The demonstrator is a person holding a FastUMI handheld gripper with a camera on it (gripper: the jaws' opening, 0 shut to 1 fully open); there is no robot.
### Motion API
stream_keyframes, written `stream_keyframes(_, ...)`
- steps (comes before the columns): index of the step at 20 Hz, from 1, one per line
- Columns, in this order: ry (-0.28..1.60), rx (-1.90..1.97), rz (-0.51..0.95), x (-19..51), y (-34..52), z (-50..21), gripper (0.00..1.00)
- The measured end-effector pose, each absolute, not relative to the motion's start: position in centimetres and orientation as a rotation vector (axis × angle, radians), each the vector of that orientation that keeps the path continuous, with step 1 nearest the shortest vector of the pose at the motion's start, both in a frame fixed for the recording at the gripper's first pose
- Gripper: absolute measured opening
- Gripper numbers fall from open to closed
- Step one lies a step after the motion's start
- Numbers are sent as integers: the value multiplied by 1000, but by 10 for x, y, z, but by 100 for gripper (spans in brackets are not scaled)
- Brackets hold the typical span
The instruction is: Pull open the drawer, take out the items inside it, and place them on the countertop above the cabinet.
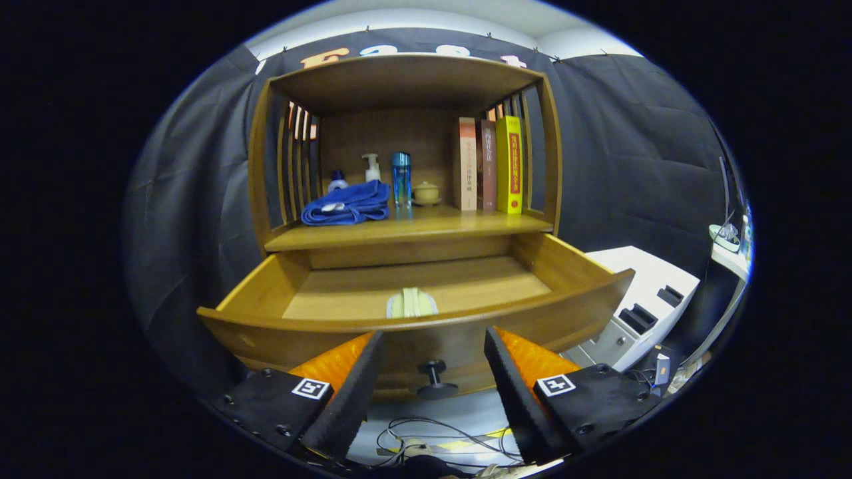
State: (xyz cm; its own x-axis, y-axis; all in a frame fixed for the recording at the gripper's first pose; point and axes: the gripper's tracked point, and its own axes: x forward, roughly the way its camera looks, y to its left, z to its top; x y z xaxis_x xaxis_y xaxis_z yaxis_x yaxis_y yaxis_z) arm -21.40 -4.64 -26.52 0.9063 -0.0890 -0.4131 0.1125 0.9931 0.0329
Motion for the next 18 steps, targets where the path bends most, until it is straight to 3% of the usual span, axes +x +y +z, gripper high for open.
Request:
stream_keyframes(7,384,89,-73,-181,-36,-218,97)
stream_keyframes(18,623,24,-14,-97,-25,-271,97)
